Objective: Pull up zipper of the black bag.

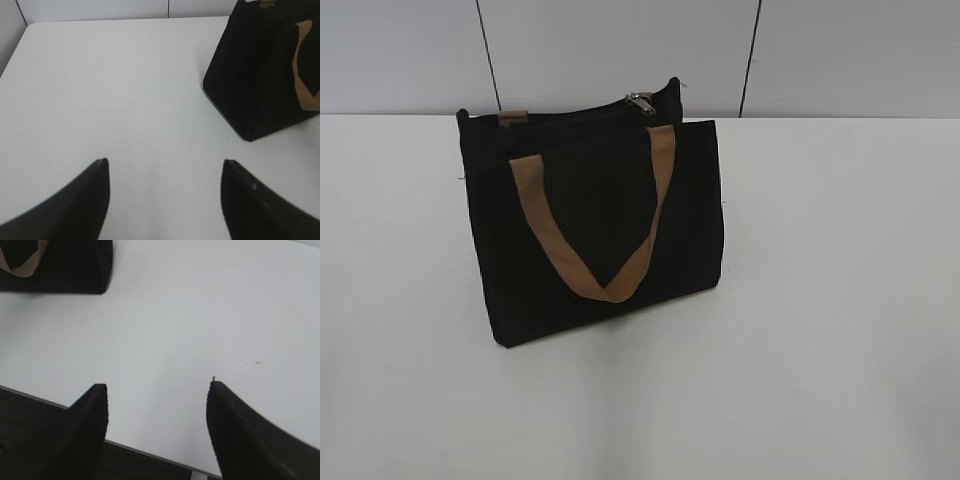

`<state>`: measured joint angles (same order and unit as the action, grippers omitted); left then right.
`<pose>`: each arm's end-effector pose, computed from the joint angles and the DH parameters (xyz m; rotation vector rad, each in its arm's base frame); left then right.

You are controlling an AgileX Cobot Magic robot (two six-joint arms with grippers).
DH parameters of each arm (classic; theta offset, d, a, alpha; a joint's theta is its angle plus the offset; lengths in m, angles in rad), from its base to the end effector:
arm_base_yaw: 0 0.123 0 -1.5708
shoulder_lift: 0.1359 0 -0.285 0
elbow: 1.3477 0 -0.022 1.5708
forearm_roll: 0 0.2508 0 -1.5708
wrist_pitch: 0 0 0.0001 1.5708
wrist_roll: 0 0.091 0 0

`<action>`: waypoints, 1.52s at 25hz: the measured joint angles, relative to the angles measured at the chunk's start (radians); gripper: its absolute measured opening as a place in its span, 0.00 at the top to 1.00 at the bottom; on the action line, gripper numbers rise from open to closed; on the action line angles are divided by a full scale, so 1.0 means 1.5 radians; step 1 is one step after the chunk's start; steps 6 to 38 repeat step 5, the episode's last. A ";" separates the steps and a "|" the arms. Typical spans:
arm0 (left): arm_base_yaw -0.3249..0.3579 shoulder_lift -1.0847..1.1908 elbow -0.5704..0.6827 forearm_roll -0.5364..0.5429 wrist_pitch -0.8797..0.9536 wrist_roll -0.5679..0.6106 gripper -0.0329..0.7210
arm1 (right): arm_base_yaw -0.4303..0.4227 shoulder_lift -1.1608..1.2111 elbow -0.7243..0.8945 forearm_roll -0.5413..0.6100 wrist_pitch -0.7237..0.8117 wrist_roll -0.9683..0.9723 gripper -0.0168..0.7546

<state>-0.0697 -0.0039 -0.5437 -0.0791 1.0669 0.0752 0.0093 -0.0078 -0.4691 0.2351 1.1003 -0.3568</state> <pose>-0.0116 -0.0055 0.2890 0.1510 1.9959 -0.0903 -0.0057 0.0189 0.2674 -0.3923 2.0466 0.0736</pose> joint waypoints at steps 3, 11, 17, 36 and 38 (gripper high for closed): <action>0.000 0.000 0.000 -0.007 0.000 0.000 0.26 | 0.000 0.000 0.000 0.000 0.000 0.001 0.36; 0.000 0.000 0.000 -0.007 0.000 0.000 0.26 | 0.000 0.000 0.000 0.000 0.000 0.001 0.36; 0.000 0.000 0.000 -0.007 0.000 0.000 0.26 | 0.000 0.000 0.000 0.000 0.000 0.001 0.36; 0.000 0.000 0.000 -0.007 0.000 0.000 0.26 | 0.000 0.000 0.000 0.000 0.000 0.001 0.36; 0.000 0.000 0.000 -0.007 0.000 0.000 0.26 | 0.000 0.000 0.000 0.000 0.000 0.001 0.36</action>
